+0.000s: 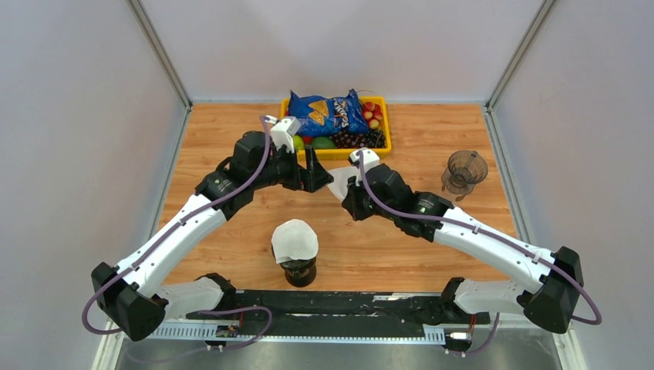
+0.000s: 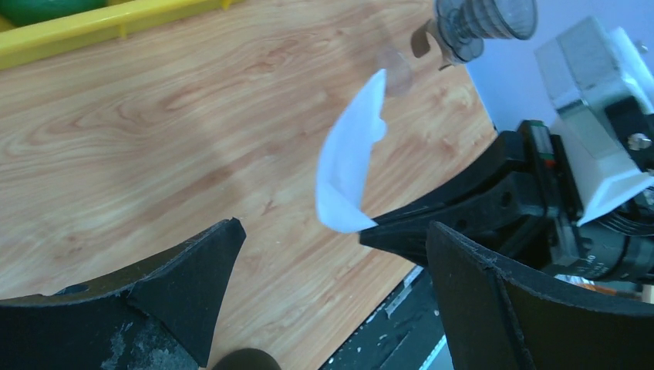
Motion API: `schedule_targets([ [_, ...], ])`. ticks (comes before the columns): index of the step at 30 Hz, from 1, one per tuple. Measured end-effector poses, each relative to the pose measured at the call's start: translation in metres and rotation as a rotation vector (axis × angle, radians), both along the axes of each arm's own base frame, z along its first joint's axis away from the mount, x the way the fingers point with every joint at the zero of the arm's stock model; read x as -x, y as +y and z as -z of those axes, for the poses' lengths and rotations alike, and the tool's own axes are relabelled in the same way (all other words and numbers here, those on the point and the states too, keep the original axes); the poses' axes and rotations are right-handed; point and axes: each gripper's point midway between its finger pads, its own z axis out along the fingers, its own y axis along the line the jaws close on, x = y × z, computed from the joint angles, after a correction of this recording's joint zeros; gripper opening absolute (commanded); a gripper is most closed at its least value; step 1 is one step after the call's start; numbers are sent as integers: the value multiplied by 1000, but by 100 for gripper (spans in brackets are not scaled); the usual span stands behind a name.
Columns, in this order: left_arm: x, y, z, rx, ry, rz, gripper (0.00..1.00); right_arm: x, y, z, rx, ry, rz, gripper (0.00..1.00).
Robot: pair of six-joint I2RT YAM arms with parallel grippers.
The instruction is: Place the coffee filter in the dripper
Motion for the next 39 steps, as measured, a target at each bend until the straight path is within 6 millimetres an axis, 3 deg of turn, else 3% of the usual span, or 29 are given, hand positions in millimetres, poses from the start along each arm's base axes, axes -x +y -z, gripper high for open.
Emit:
schedule_targets([
  [6,3,-12,-8,32,-29,34,100,0,12,-10,-14,-10,-27,0],
  [10,-2,-11,-8,32,-33,10,94,1,20,-24,-48,-29,-55,0],
  [16,-5,-16,1,41,16,-7,71,4,26,-28,-57,-37,-76,1],
  [22,-3,-19,9,62,52,-16,59,3,27,-27,-51,-39,-72,1],
  [31,-1,-20,17,75,79,-26,52,3,32,-34,-73,-52,-89,1],
  [34,-1,-21,16,82,79,-27,46,5,33,-34,-73,-51,-101,1],
  [39,-1,-22,14,94,84,-24,24,6,33,-34,-72,-54,-103,3],
])
